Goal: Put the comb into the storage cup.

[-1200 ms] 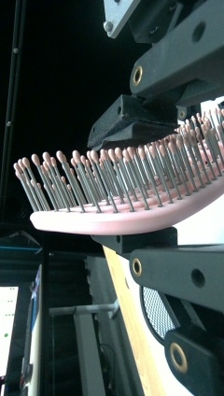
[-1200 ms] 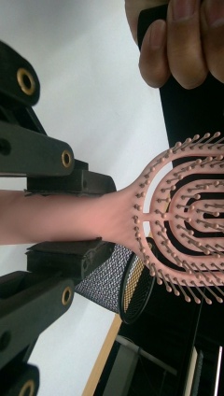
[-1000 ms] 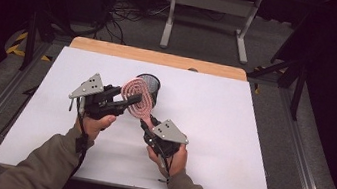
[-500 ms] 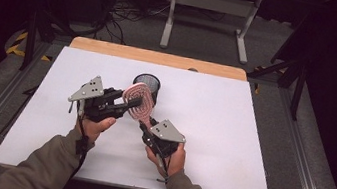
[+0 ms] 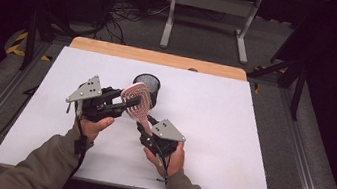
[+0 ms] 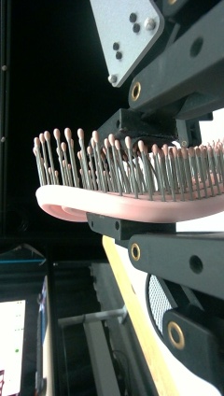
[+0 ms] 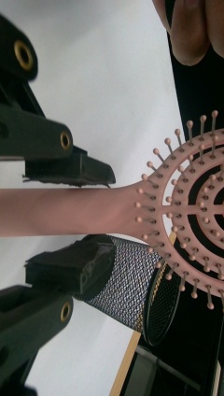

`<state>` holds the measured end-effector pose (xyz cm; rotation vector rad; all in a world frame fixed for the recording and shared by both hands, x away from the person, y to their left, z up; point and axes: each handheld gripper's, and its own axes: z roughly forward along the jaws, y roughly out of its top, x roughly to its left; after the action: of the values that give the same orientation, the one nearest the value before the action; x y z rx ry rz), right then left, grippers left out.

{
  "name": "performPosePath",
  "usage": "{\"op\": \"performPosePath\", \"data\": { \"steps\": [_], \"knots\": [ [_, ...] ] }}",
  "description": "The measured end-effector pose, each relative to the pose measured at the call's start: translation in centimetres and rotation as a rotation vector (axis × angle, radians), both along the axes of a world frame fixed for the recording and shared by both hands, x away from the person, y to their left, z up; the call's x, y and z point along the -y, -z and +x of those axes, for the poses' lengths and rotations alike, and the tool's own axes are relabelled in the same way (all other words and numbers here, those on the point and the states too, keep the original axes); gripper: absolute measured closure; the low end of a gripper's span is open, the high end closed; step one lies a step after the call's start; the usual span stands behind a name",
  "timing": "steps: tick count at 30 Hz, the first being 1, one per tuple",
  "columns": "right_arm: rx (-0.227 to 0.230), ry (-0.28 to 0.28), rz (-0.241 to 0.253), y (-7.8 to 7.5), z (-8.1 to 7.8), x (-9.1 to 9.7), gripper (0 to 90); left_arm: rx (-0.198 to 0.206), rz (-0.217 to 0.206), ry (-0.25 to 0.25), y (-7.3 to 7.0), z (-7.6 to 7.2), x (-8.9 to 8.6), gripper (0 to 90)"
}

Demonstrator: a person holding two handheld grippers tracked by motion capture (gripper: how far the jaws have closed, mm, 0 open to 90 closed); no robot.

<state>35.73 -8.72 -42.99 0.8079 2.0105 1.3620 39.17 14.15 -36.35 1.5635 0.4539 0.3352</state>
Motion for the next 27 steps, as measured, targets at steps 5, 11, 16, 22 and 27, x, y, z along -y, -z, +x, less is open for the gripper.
{"op": "performPosePath", "data": {
  "steps": [5,11,16,22,27],
  "knots": [
    [-0.011,0.002,0.008,0.0,0.1,0.2,49.4,0.002,-0.008,-0.011,-0.1,0.1,-0.5,64.0],
    [-0.014,-0.011,0.016,-0.1,0.1,0.3,44.0,0.001,-0.007,-0.023,-0.3,0.2,-1.0,64.0],
    [0.000,-0.017,0.024,-0.5,0.1,0.7,39.3,0.011,-0.009,-0.035,-0.4,0.2,-1.5,64.0],
    [0.010,-0.005,0.031,-0.9,0.1,1.5,31.9,0.010,-0.012,-0.048,-0.4,0.3,-2.0,64.0],
    [0.027,-0.001,0.054,-1.4,0.0,2.5,21.5,0.006,-0.018,-0.050,-0.4,0.5,-2.3,64.0]
  ]
}}
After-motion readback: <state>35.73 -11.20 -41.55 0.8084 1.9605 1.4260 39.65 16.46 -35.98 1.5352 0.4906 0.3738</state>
